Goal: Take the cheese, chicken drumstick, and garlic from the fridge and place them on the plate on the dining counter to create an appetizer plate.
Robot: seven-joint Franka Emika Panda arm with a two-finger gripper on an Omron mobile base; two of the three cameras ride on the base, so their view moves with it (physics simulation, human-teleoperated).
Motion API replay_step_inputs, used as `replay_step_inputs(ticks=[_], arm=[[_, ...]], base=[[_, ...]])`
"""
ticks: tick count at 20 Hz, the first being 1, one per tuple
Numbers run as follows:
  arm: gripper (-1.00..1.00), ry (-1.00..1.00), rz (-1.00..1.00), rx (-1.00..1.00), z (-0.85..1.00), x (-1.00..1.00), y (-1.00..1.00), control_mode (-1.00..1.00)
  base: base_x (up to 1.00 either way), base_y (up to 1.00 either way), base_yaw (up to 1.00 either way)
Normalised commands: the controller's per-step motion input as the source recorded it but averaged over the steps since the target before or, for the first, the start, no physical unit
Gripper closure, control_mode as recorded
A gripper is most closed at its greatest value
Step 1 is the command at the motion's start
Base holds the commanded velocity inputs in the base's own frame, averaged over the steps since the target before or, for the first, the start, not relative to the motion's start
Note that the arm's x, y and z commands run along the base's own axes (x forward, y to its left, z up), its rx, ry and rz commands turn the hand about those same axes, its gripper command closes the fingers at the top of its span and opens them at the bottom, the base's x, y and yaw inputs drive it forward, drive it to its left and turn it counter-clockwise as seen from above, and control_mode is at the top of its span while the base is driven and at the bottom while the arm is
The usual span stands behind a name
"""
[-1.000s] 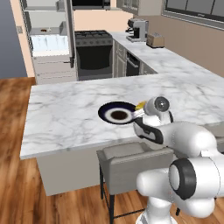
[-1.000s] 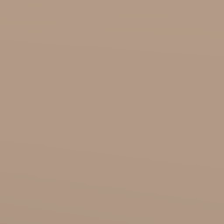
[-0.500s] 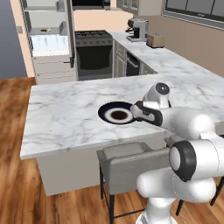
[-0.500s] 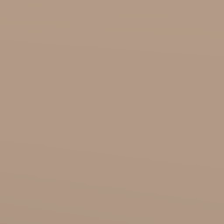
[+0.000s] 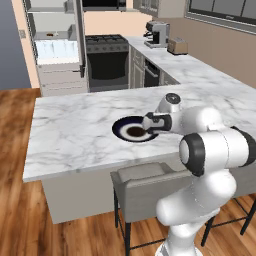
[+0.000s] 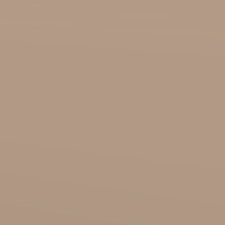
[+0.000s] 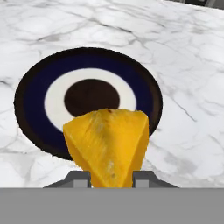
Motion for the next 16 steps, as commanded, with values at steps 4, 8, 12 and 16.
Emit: replay_step_inputs(ticks=[4,8,12,16], arm=[[1.00,0.00,0.00,0.00,-0.47,0.55,0.03,-1.00],[1.00,0.00,0.02,0.00,-0.57,0.59,0.00,-1.00],[1.00,-0.01,0.03,0.00,-0.53,0.72,0.01,-1.00],[1.00,0.00,0.02,0.00,-0.30,0.74,0.03,-1.00]], base=[[0.00,0.00,0.00],[0.00,0.00,0.00],[0.00,0.00,0.00],[0.00,0.00,0.00]])
